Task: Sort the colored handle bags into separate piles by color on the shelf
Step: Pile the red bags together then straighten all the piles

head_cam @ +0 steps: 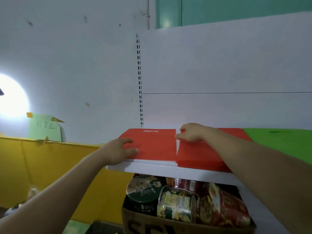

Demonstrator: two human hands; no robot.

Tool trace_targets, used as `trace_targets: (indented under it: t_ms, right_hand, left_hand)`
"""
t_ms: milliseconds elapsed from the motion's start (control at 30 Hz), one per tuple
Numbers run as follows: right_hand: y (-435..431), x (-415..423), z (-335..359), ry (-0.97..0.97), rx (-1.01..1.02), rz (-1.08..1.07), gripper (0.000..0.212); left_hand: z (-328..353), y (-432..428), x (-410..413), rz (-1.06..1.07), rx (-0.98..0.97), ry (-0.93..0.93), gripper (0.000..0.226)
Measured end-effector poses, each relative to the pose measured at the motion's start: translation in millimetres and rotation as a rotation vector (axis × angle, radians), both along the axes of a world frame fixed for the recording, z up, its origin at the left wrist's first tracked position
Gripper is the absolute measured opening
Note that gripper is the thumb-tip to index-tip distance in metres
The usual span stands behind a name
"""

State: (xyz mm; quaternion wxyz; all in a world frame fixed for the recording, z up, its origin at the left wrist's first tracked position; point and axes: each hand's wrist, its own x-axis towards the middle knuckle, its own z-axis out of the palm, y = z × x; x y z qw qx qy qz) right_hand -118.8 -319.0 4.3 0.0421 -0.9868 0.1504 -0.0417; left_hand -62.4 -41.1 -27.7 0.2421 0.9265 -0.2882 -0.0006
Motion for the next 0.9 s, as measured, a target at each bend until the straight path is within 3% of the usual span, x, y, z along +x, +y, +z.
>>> trace_targets:
  t_ms: [167, 567, 767, 900]
  right_hand:
    - [41.2, 36.6, -10.7, 0.024, 0.03, -0.096, 0.066]
    - [74.6, 72.2, -31.5, 0.084, 0.052, -0.338, 0.058]
    - [82.6, 73.3, -25.6, -0.135, 0.092, -0.31, 0.066]
    - [85.8, 79.5, -20.8, -0.403, 0.458, -0.364, 0.078]
  left_hand:
    - [-2.7, 36.1, 42.4, -0.021, -0.044, 0.056, 0.062]
    - [-26.1, 54.0, 86.7, -0.082, -0.387, 0.335, 0.063]
    - [-22.3, 54.5, 84.3, -0.099, -0.5, 0.428, 0.071]
    - [-22.4, 61.6, 87.7, -0.109, -0.551, 0.376, 0.068]
